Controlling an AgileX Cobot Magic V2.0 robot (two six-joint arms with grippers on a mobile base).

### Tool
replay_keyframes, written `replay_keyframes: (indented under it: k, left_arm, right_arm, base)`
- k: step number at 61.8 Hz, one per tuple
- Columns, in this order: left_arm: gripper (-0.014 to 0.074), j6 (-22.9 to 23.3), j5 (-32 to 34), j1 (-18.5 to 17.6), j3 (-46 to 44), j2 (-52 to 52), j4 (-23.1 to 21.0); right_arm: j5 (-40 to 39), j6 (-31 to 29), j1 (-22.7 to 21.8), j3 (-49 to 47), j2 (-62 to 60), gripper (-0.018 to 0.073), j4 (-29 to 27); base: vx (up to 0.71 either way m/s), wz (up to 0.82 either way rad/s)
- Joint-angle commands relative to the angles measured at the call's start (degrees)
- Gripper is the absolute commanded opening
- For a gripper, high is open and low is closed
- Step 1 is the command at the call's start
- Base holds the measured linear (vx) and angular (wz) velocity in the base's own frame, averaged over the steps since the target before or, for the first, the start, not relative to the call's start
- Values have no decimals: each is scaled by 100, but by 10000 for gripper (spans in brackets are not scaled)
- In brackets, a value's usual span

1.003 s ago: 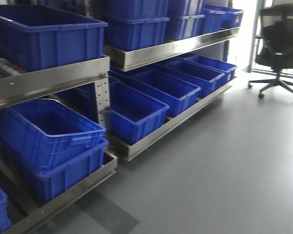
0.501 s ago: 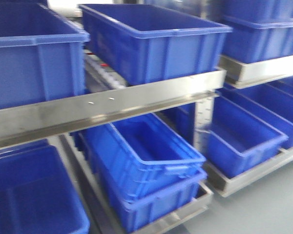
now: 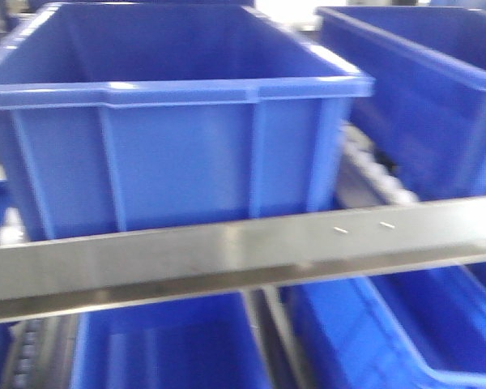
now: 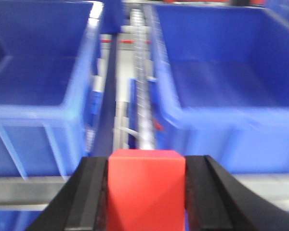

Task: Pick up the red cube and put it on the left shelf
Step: 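Drive the base up to the shelf rack of blue crates, then lower the red cube into the blue crate with the right gripper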

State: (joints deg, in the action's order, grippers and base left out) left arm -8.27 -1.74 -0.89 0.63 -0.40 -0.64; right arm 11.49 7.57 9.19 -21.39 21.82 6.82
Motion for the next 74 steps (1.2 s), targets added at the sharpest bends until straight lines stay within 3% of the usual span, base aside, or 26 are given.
replay_keyframes:
  k: [1, 30, 74]
  left_arm:
    - [106, -3, 522, -31, 126, 26, -27]
    - [106, -3, 522, -31, 126, 26, -27]
    - [106, -3, 522, -31, 126, 26, -27]
  right_arm:
    - [-482, -12, 4, -174, 40, 57, 82]
    - [-482, -12, 4, -174, 40, 57, 82]
    - [-482, -12, 4, -174, 40, 57, 82]
  base:
    - [26, 45]
    - [15, 42]
    - [2, 6]
